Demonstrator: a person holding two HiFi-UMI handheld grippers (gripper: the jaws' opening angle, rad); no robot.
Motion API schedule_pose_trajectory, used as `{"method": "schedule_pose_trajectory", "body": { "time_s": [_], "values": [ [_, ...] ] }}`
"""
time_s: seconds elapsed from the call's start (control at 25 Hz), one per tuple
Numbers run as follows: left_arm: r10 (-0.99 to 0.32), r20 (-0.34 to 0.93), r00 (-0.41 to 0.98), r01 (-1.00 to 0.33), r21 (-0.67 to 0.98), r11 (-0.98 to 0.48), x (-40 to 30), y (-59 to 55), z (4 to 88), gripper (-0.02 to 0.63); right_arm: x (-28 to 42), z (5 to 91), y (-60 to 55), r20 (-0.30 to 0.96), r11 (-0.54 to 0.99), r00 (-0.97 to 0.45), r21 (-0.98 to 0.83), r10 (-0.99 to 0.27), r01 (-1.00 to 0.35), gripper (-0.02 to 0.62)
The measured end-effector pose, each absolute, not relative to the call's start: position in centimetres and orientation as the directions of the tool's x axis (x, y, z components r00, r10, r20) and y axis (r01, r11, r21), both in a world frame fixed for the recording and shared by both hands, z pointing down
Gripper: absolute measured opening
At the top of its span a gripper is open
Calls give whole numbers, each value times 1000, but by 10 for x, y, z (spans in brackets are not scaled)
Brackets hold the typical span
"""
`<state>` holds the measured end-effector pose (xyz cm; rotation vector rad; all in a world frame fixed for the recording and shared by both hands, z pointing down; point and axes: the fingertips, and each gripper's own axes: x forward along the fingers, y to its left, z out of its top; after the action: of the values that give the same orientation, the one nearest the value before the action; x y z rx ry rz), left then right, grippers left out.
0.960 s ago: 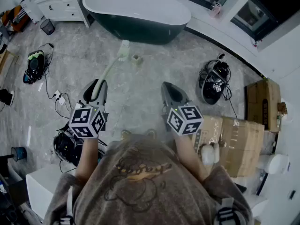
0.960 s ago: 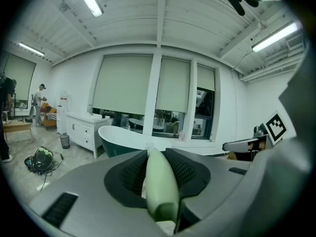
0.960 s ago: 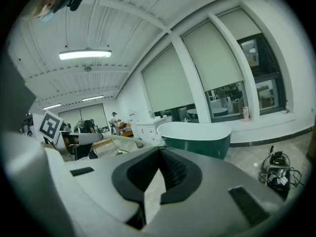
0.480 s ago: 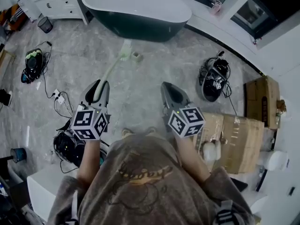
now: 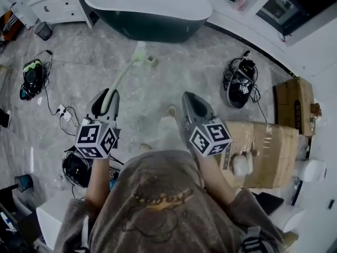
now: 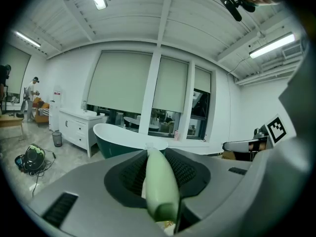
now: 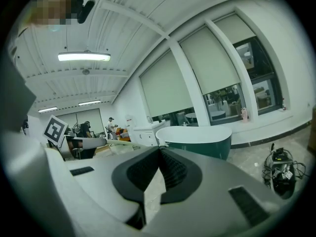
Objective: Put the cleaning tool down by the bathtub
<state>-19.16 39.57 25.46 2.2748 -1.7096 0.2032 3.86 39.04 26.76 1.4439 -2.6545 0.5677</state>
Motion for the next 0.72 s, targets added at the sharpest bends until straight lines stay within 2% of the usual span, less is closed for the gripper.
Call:
{"method": "schedule_pose_trajectory", "body": {
  "time_s": [0.72],
  "values": [
    [-905, 293, 309, -949, 153, -274, -197, 271, 276, 117, 35, 301, 263, 244, 452, -531, -312, -812, -836, -2]
  ]
}}
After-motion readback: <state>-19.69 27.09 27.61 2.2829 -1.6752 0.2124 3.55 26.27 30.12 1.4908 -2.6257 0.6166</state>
